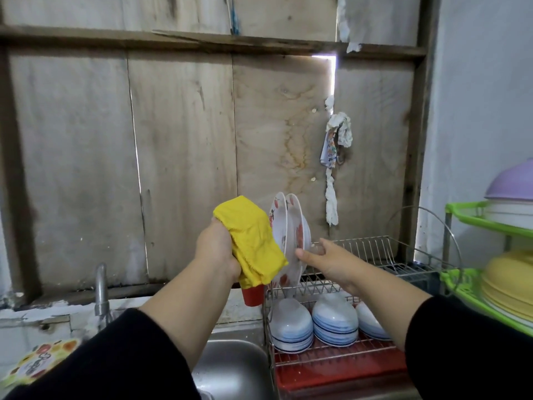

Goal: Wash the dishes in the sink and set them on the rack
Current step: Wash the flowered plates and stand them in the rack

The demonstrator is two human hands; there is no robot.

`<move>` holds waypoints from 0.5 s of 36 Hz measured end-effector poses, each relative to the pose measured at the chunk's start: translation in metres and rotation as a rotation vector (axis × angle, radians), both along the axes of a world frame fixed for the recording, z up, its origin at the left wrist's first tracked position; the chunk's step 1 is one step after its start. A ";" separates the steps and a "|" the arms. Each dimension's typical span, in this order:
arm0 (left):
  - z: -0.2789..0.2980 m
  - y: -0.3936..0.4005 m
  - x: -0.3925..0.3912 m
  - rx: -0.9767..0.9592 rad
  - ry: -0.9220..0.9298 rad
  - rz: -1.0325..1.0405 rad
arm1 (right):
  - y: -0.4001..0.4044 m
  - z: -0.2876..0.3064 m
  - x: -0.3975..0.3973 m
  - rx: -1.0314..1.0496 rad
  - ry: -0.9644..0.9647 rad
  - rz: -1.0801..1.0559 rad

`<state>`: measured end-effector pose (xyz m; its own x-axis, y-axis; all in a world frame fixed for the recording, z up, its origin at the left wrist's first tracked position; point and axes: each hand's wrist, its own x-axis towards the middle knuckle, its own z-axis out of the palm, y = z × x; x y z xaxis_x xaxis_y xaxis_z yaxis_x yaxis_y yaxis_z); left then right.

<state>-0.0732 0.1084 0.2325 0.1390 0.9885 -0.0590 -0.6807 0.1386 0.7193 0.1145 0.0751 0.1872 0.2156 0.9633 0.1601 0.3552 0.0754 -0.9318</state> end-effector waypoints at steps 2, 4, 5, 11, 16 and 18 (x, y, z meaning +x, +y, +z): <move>-0.002 0.001 0.001 -0.004 -0.011 -0.022 | -0.011 0.003 -0.006 0.025 -0.119 -0.073; -0.004 -0.001 0.001 -0.007 -0.008 -0.047 | -0.023 0.007 -0.016 0.120 -0.182 -0.165; -0.005 -0.002 0.000 -0.003 0.004 -0.053 | -0.030 0.009 -0.022 0.189 -0.180 -0.195; -0.022 -0.020 -0.007 0.017 0.104 -0.039 | -0.062 0.013 -0.067 0.253 0.029 0.014; -0.044 -0.032 -0.021 -0.101 0.217 -0.072 | -0.065 -0.004 -0.090 0.127 0.335 0.160; -0.056 -0.039 -0.036 -0.128 0.238 -0.022 | -0.066 -0.017 -0.101 0.068 0.479 0.239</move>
